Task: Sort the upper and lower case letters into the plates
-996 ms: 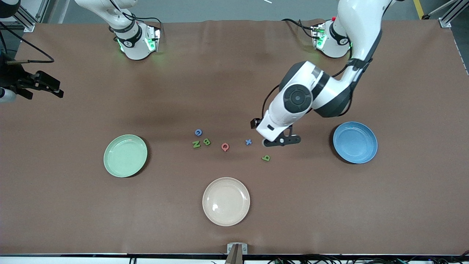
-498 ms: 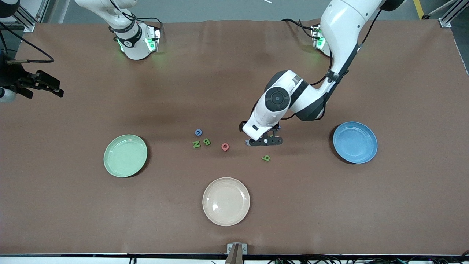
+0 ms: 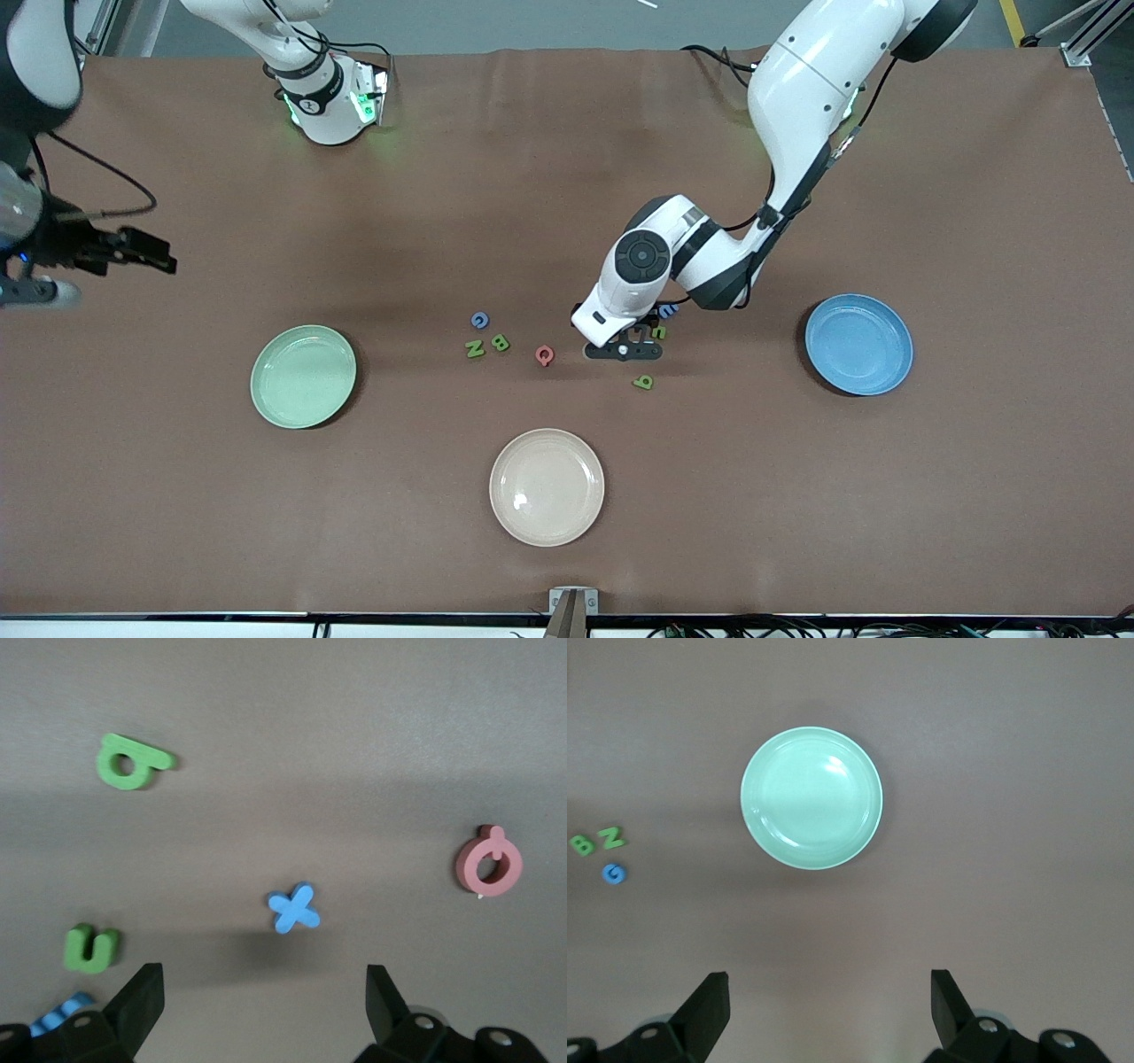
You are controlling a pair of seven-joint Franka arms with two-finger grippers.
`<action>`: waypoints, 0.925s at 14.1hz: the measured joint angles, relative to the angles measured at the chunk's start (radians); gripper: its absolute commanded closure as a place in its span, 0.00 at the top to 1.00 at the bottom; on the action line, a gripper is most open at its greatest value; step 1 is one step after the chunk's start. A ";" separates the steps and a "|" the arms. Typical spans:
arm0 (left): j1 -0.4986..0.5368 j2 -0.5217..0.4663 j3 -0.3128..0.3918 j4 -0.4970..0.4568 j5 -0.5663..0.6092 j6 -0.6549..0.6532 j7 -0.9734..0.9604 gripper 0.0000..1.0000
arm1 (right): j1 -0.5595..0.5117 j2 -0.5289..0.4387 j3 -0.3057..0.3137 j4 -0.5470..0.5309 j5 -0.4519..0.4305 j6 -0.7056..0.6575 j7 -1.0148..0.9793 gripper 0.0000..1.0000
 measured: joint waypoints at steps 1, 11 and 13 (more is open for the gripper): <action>-0.001 0.013 0.000 0.008 0.000 0.005 0.000 1.00 | -0.003 0.053 -0.002 0.023 0.000 0.009 0.000 1.00; -0.085 0.080 0.070 0.058 0.003 0.016 0.000 0.76 | 0.199 0.248 0.014 0.033 0.042 0.263 0.745 1.00; -0.088 0.080 0.071 0.058 0.004 0.016 0.000 0.70 | 0.273 0.310 0.015 0.027 0.042 0.363 0.951 1.00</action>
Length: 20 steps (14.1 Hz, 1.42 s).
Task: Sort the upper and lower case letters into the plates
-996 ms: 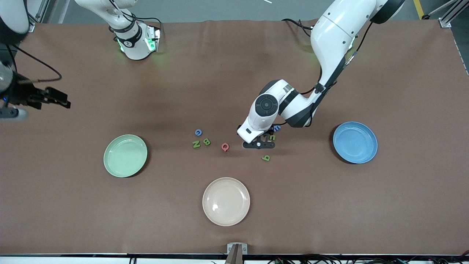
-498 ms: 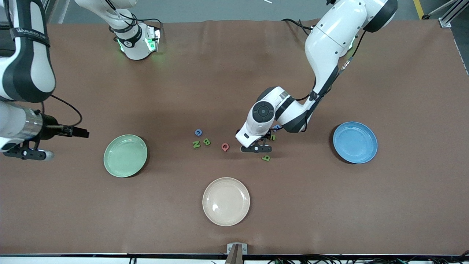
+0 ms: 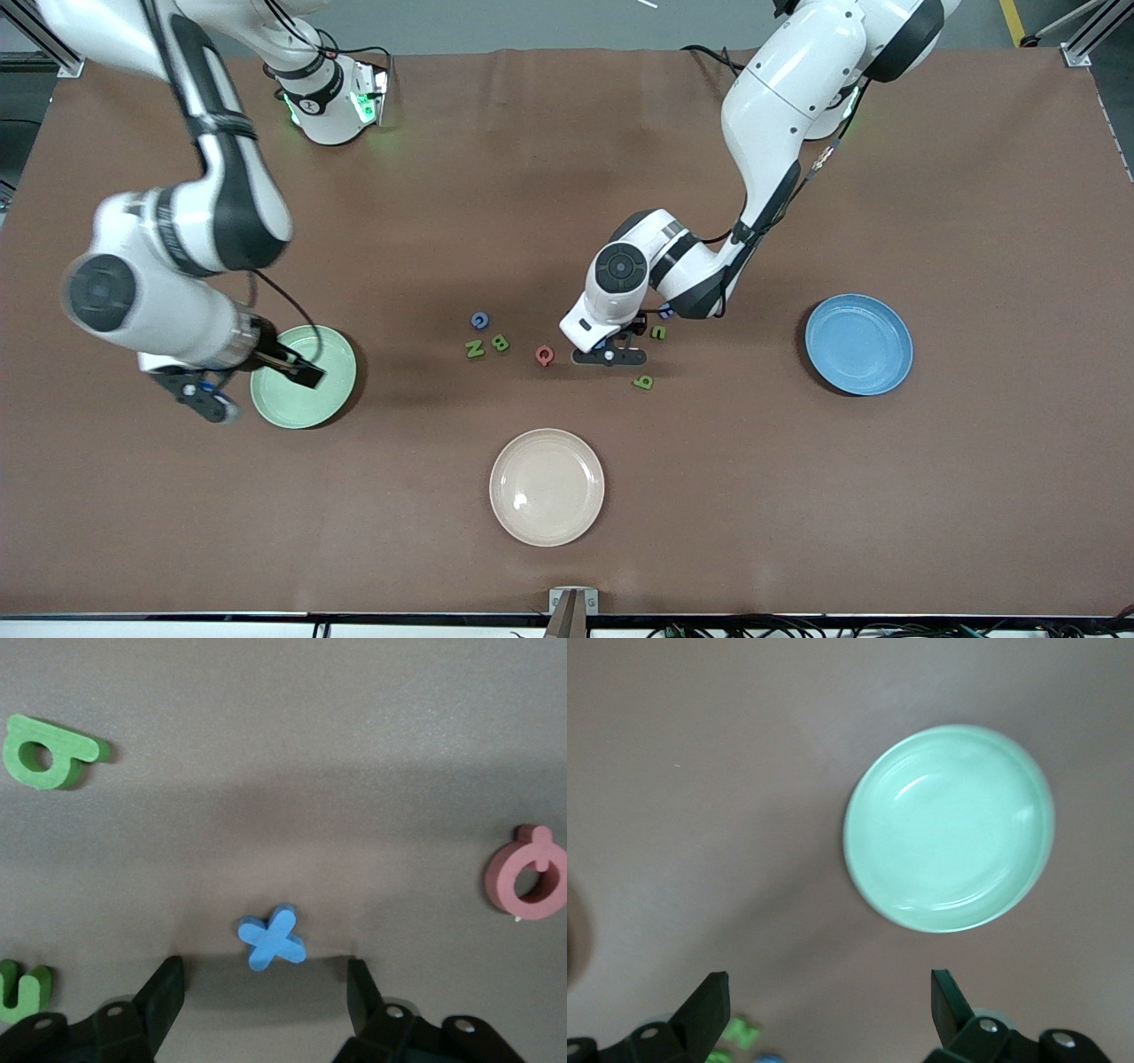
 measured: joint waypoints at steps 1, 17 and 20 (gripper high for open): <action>0.000 0.000 0.001 0.001 0.000 -0.001 0.000 0.66 | 0.036 0.029 0.000 0.000 0.000 0.038 0.094 1.00; -0.007 0.001 0.020 0.015 0.001 0.021 0.000 0.21 | 0.275 0.265 -0.002 -0.062 -0.001 0.356 0.743 0.94; -0.009 0.002 0.021 0.019 0.001 0.031 -0.016 0.13 | 0.278 0.271 -0.002 -0.063 0.000 0.358 0.745 0.91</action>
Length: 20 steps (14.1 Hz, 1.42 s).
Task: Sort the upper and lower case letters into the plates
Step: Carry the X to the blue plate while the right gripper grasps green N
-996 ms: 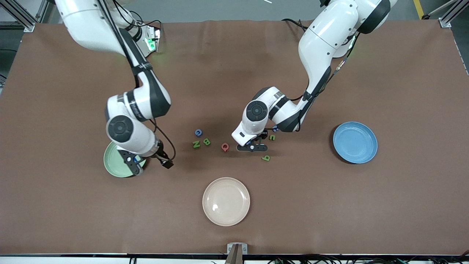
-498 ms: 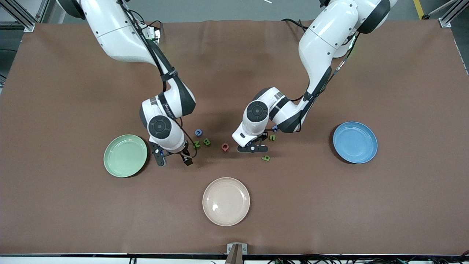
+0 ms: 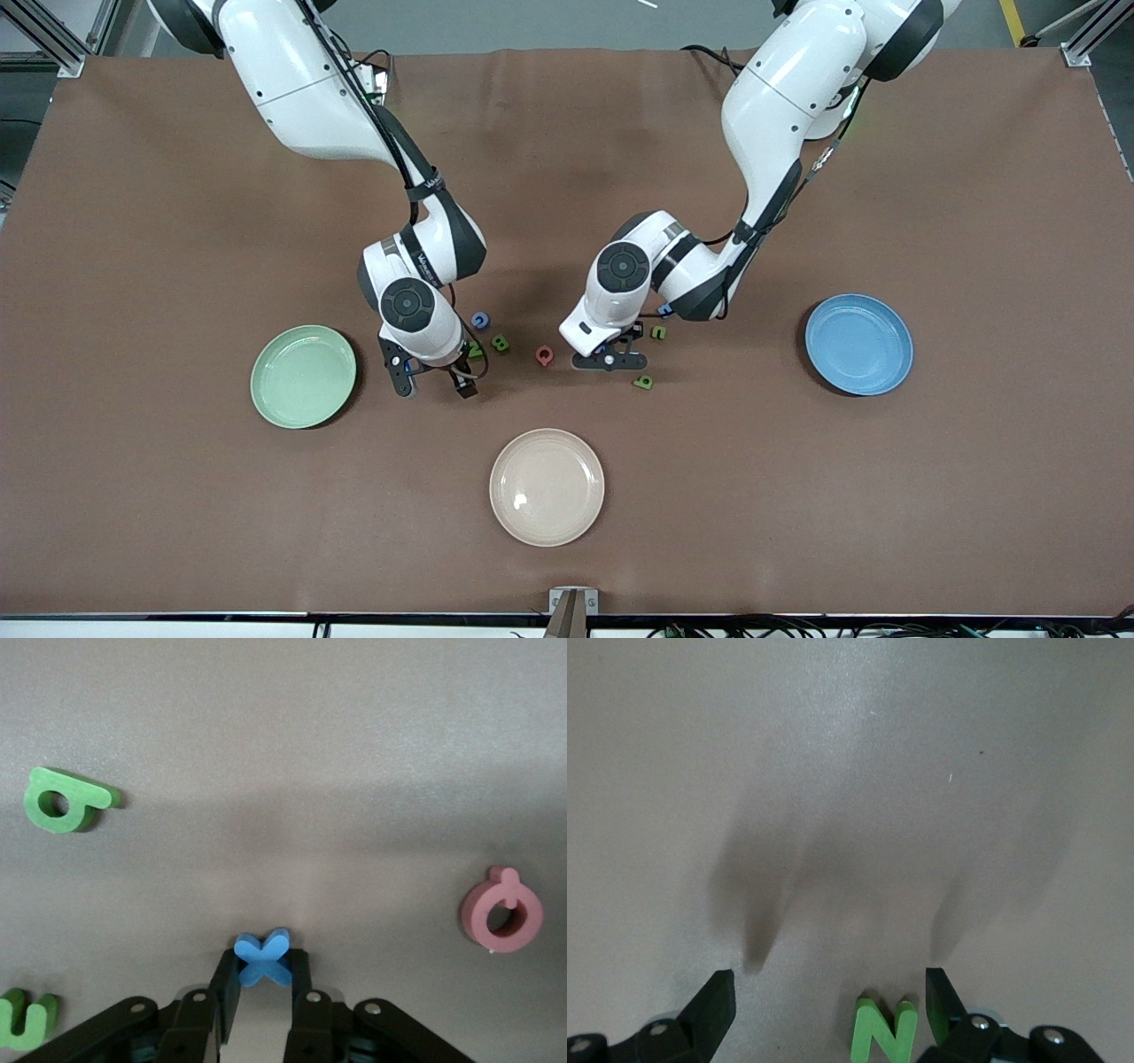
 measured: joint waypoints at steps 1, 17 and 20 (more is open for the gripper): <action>0.000 0.000 0.000 0.001 0.000 0.000 -0.009 0.13 | 0.002 0.000 0.000 -0.001 0.000 0.000 0.001 0.90; 0.403 -0.537 -0.006 -0.389 0.015 -0.300 0.398 0.10 | 0.054 0.012 -0.005 -0.008 0.000 0.004 0.062 0.35; 0.530 -0.644 -0.006 -0.600 0.015 -0.151 0.554 0.10 | 0.053 0.011 -0.008 0.000 0.000 0.005 0.062 0.04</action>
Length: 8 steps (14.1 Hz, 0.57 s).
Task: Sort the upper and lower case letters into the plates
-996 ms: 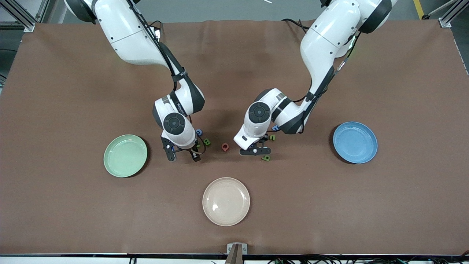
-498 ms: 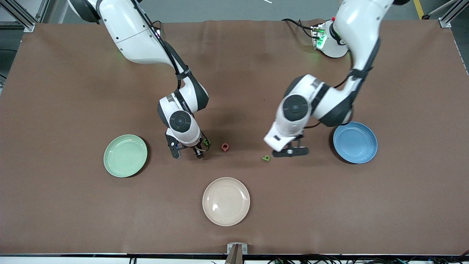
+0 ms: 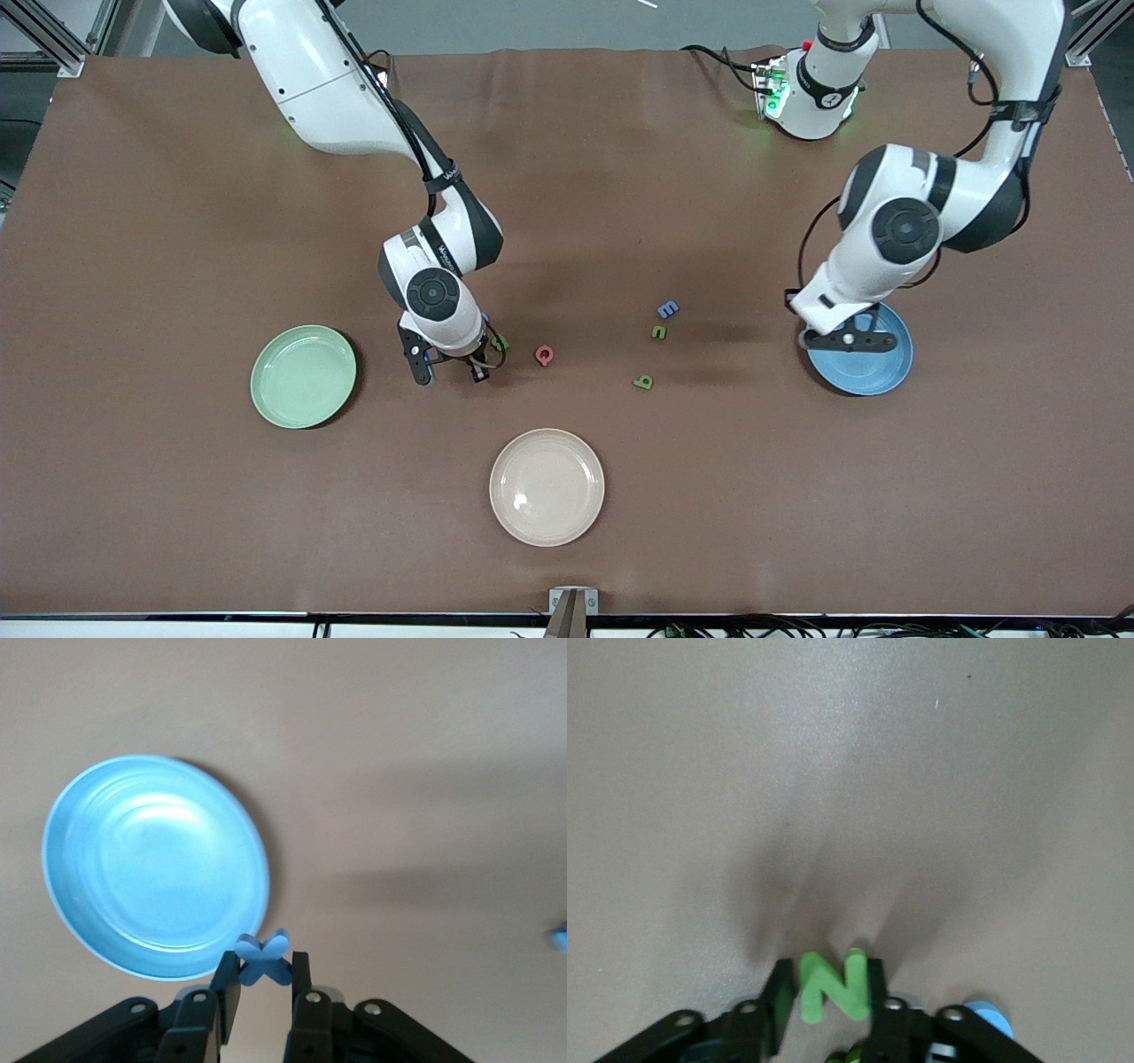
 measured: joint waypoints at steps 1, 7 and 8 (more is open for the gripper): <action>0.032 -0.017 0.000 -0.064 0.002 0.068 0.036 0.10 | 0.000 0.000 0.000 0.000 0.000 -0.001 0.000 0.00; 0.175 0.004 0.000 -0.250 0.072 0.309 0.156 0.10 | -0.049 -0.010 -0.010 0.004 -0.001 -0.058 -0.111 0.00; 0.194 0.020 0.000 -0.251 0.100 0.330 0.156 0.10 | -0.069 -0.019 -0.011 0.003 -0.001 -0.075 -0.149 0.00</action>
